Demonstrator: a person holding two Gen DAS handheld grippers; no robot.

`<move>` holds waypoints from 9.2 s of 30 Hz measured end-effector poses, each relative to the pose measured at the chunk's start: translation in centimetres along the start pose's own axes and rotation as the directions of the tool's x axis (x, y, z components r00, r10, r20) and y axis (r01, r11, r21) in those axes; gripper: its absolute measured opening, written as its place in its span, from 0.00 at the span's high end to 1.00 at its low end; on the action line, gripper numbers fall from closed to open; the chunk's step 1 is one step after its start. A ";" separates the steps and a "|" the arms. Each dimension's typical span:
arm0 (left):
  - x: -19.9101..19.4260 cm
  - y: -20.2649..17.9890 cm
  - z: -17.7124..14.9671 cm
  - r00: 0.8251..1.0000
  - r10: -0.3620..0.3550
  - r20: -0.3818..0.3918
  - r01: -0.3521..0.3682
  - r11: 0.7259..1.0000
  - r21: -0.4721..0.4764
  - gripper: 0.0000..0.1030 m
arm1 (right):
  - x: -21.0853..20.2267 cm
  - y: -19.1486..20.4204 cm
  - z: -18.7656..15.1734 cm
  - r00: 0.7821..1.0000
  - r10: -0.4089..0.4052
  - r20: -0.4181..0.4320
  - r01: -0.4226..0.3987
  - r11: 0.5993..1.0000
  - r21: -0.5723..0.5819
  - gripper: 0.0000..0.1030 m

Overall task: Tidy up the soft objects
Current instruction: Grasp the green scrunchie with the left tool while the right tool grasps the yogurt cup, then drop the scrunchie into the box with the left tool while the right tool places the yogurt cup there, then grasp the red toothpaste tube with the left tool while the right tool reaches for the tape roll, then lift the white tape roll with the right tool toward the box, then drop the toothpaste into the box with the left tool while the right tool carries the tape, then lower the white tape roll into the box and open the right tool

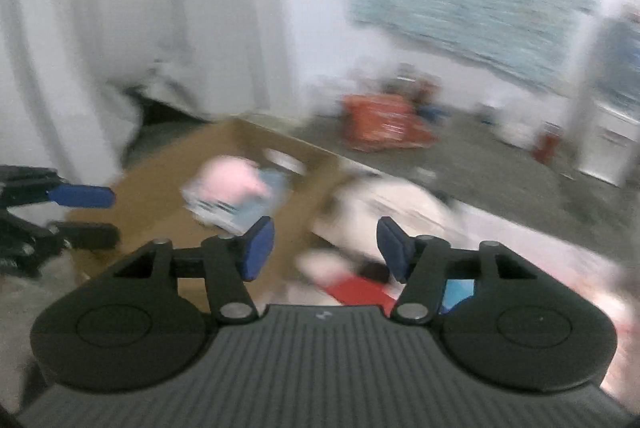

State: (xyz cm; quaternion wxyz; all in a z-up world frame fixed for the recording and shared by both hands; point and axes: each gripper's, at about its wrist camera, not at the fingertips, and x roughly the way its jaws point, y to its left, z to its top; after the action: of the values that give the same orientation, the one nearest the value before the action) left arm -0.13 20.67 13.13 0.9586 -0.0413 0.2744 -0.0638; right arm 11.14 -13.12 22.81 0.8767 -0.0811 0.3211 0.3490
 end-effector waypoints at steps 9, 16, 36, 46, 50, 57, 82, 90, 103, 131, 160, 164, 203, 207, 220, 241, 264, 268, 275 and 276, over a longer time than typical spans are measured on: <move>8.9 -10.1 -5.8 0.951 -0.216 -0.220 0.229 0.973 0.037 0.51 | -4.8 -8.0 -13.2 0.995 -0.039 -0.089 0.052 0.988 0.145 0.44; 14.6 -12.1 -9.1 0.893 -0.223 -0.392 0.255 0.966 0.031 0.51 | -0.7 -7.1 -15.5 0.997 -0.029 -0.072 0.042 0.982 0.183 0.41; 14.1 -12.6 -11.7 0.935 -0.165 -0.313 0.226 0.959 0.171 0.85 | 13.6 -5.3 -12.6 0.992 -0.050 -0.116 0.062 0.993 0.096 0.53; 10.7 -12.3 -10.8 0.956 -0.146 -0.255 0.194 0.966 0.173 0.86 | 7.5 -4.9 -14.7 0.996 -0.081 -0.036 0.088 0.966 0.242 0.56; 8.1 -12.6 -9.6 0.969 -0.126 -0.211 0.165 0.970 0.179 0.86 | 3.0 -5.2 -15.3 0.996 -0.082 0.040 0.066 0.949 0.309 0.56; 0.7 -9.8 -5.6 0.991 -0.118 -0.061 0.122 0.990 0.076 0.86 | -2.6 -3.5 -13.5 0.985 -0.009 0.170 -0.047 0.944 0.325 0.55; 17.4 19.3 -2.9 0.754 0.458 -0.471 -0.451 0.882 0.135 0.76 | 21.8 14.7 7.6 0.960 0.273 -0.058 -0.269 0.960 0.078 0.55; 17.5 19.4 -3.1 0.722 0.592 -0.359 -0.498 0.804 0.325 0.59 | 27.1 17.8 8.4 0.963 0.203 -0.176 -0.192 0.978 0.076 0.55; 11.4 16.6 -1.9 0.815 0.564 -0.134 -0.524 0.815 0.247 0.46 | 37.2 17.9 9.7 0.927 0.062 -0.371 0.102 0.907 0.408 0.55; 6.3 13.0 -2.3 0.847 0.520 -0.113 -0.497 0.849 0.178 0.44 | 34.6 17.2 11.6 0.937 -0.022 -0.348 0.125 0.953 0.277 0.43; 16.0 -12.1 -4.2 0.963 -0.057 -0.263 0.047 0.998 -0.045 0.49 | 3.9 -7.3 -13.5 0.995 -0.031 -0.093 0.044 0.989 0.144 0.39; 19.8 -11.5 -5.3 0.959 -0.010 -0.282 -0.008 0.998 -0.062 0.50 | 5.8 -5.2 -14.6 0.995 -0.004 -0.097 0.015 0.993 0.118 0.39; 11.0 -9.0 -6.7 0.993 -0.057 -0.101 0.048 0.995 -0.083 0.72 | 8.7 -1.5 -12.5 0.996 -0.074 -0.042 0.077 0.994 0.079 0.88; 6.1 -7.6 -4.3 0.999 -0.038 -0.020 0.036 0.994 -0.099 0.72 | 6.5 -1.3 -11.0 0.999 -0.007 0.037 0.001 0.985 0.171 0.88; 10.6 6.4 3.1 0.964 0.132 -0.232 -0.153 0.985 -0.077 0.72 | 7.4 3.9 -5.0 0.961 0.225 0.163 -0.256 0.945 0.202 0.87; 25.0 12.2 1.3 0.883 0.025 -0.469 -0.083 0.991 -0.105 0.39 | 12.1 5.8 -2.1 0.962 0.249 0.110 -0.265 0.950 0.167 0.87; 4.3 14.8 1.1 0.973 0.145 -0.178 -0.177 0.968 -0.178 0.41 | 35.6 19.1 6.8 0.852 -0.035 -0.522 -0.085 0.975 -0.203 0.87; 4.1 15.7 0.6 0.981 0.102 -0.162 -0.138 0.965 -0.225 0.40 | 37.1 19.5 6.4 0.837 -0.073 -0.543 -0.058 0.974 -0.221 0.87; 4.0 15.4 0.6 0.979 0.112 -0.170 -0.146 0.968 -0.203 0.40 | 37.5 20.6 6.4 0.810 -0.155 -0.565 -0.067 0.934 -0.351 0.69; 3.9 15.2 0.6 0.980 0.107 -0.170 -0.142 0.969 -0.203 0.40 | 37.3 20.6 6.4 0.812 -0.155 -0.562 -0.071 0.931 -0.359 0.69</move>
State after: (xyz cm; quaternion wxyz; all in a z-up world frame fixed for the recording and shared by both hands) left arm 4.95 35.19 9.84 0.9259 -0.1218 0.3567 0.0236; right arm 21.25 25.44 6.40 0.7135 -0.3516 0.5013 0.3407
